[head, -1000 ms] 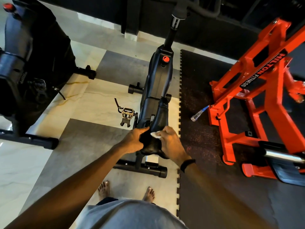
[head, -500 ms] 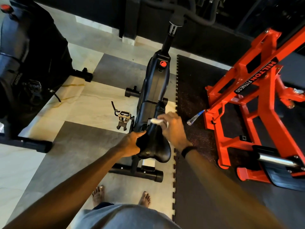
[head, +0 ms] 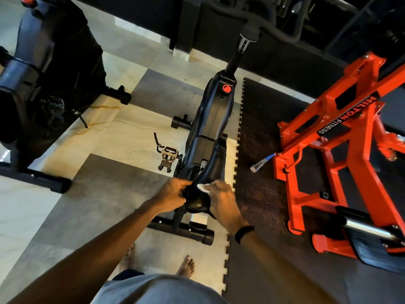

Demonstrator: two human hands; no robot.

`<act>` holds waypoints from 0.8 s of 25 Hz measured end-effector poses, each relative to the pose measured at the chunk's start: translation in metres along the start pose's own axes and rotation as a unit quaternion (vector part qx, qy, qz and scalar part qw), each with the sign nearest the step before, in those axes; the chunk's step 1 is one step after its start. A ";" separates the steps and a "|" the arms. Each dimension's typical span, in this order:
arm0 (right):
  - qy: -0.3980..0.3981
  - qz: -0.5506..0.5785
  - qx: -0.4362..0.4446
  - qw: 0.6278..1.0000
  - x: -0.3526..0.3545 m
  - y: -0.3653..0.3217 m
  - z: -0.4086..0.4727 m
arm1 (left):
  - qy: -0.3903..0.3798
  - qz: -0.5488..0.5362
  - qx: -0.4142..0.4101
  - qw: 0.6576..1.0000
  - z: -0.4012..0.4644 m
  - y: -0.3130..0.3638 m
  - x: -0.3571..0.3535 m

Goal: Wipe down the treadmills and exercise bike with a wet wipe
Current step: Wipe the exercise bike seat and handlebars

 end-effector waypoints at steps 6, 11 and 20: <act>-0.052 0.062 0.119 0.990 0.014 -0.009 -0.024 | -0.006 -0.006 0.002 1.000 0.006 0.001 0.005; 0.077 0.018 0.012 0.997 0.047 0.023 0.076 | -0.006 0.037 0.007 0.999 0.004 -0.009 0.010; -0.034 -0.072 -0.013 0.997 -0.003 0.005 0.048 | 0.054 0.080 0.065 0.993 -0.008 -0.030 0.023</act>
Point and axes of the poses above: each hand's wrist, its own z-axis towards the middle knuckle, its own x-axis out of the back of the hand, y = z × x, the point moved 1 cm from there along z, towards the middle knuckle, and after that the axes turned 14 degrees about -z, right-handed, at the moved point
